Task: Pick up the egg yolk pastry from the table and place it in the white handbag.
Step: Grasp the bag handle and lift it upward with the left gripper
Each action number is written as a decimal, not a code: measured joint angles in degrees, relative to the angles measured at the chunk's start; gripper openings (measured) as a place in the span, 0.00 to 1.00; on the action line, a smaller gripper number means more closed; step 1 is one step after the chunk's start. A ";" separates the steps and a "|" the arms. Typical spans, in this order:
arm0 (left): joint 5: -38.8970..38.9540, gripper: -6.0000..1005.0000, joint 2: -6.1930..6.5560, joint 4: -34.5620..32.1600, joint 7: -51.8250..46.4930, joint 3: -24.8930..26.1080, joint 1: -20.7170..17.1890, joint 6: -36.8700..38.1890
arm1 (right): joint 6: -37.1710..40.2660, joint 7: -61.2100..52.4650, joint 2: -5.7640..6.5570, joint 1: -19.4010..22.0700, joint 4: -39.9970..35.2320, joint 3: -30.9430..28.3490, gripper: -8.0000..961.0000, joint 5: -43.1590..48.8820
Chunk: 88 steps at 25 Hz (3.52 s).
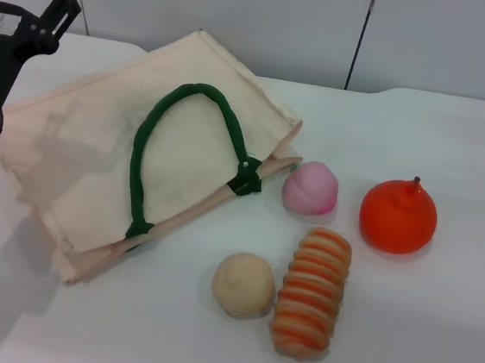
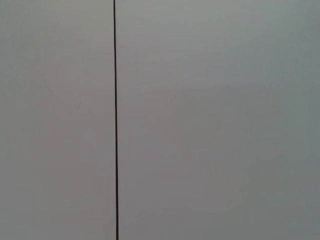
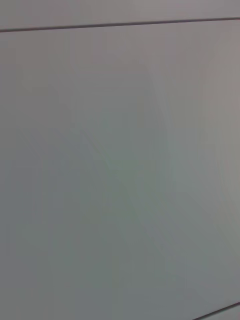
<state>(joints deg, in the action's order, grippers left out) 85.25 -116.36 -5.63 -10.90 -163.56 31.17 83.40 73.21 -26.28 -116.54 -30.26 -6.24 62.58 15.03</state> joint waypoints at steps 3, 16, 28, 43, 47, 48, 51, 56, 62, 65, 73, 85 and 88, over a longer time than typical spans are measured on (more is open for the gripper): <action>0.00 0.86 0.00 0.00 0.00 0.08 -0.03 -0.07 | 0.00 0.00 0.00 0.02 0.00 0.00 0.92 0.00; -0.13 0.86 0.59 0.60 -8.79 -0.30 0.46 -2.91 | 0.01 -0.02 0.04 0.04 0.00 0.22 0.92 0.19; -17.27 0.86 0.72 18.52 -44.87 -0.35 5.03 -11.55 | 0.24 -19.44 3.08 0.72 -7.59 4.13 0.92 18.90; -53.27 0.86 0.70 37.17 -74.33 -0.44 13.68 -15.19 | 0.81 -38.03 7.19 2.73 -20.88 3.40 0.92 44.74; -62.05 0.86 0.82 38.86 -77.60 -0.44 16.44 -15.81 | 2.20 -39.04 7.25 2.95 -21.65 3.40 0.92 46.21; -63.86 0.86 0.81 39.38 -78.21 -0.44 17.15 -15.98 | 2.64 -39.67 7.37 2.95 -21.99 3.41 0.92 46.95; -67.08 0.86 0.76 40.09 -78.96 -0.44 18.59 -15.95 | 3.20 -43.47 7.85 3.26 -24.81 3.38 0.92 51.36; -73.15 0.86 1.31 39.86 -81.70 -0.44 20.75 -15.62 | 3.27 -48.39 7.79 3.66 -29.07 2.21 0.92 57.02; -78.12 0.86 1.34 39.84 -84.38 -0.44 22.84 -15.60 | 3.27 -48.87 7.27 3.66 -29.59 0.60 0.92 58.31; -79.13 0.86 1.34 39.84 -84.63 -0.44 23.40 -15.56 | 3.27 -48.88 7.14 3.65 -29.62 0.46 0.92 58.35; -82.84 0.86 1.40 37.17 -84.77 -0.44 25.13 -17.18 | 3.25 -48.91 6.92 3.52 -29.69 0.37 0.92 58.23; -89.86 0.86 2.13 29.64 -87.11 -0.43 26.88 -25.86 | 3.33 -48.95 6.50 3.16 -29.71 -0.23 0.92 58.02; -90.51 0.86 2.20 28.74 -87.26 -0.44 27.12 -26.85 | 3.58 -48.96 6.26 3.10 -29.70 -0.78 0.92 58.03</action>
<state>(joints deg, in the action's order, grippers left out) -5.26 -114.17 23.12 -98.16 -164.00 58.28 56.56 76.79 -75.24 -110.28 -27.16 -35.95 61.80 73.06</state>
